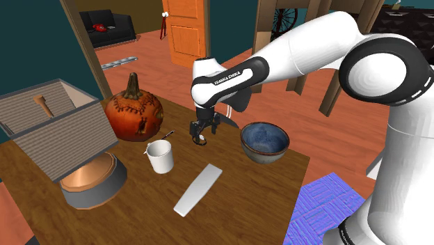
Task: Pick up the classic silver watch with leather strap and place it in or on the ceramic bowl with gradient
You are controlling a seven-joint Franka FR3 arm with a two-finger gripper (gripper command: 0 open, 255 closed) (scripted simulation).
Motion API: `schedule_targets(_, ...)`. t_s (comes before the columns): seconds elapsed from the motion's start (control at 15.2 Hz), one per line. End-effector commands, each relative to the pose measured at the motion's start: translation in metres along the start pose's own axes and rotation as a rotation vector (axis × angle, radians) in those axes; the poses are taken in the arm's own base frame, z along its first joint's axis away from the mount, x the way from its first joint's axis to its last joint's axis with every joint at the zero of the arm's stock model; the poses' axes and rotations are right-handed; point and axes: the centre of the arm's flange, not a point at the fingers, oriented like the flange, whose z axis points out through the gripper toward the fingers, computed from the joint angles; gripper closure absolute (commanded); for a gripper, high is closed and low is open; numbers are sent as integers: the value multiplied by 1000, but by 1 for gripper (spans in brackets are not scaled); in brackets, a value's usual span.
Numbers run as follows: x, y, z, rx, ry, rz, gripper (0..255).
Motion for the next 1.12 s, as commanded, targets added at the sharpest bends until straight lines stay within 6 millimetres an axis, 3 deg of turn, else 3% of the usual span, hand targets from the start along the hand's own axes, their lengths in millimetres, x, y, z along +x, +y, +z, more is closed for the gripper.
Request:
schedule_targets(0.0, 0, 0, 0, 0, 0, 0, 0)
schedule_targets(0.07, 0, 0, 0, 0, 0, 0, 0)
schedule_targets(0.13, 0, 0, 0, 0, 0, 0, 255)
schedule_targets(0.73, 0, 0, 0, 0, 0, 0, 255)
schedule_targets(1.06, -2, -3, -26, 0, 0, 0, 255)
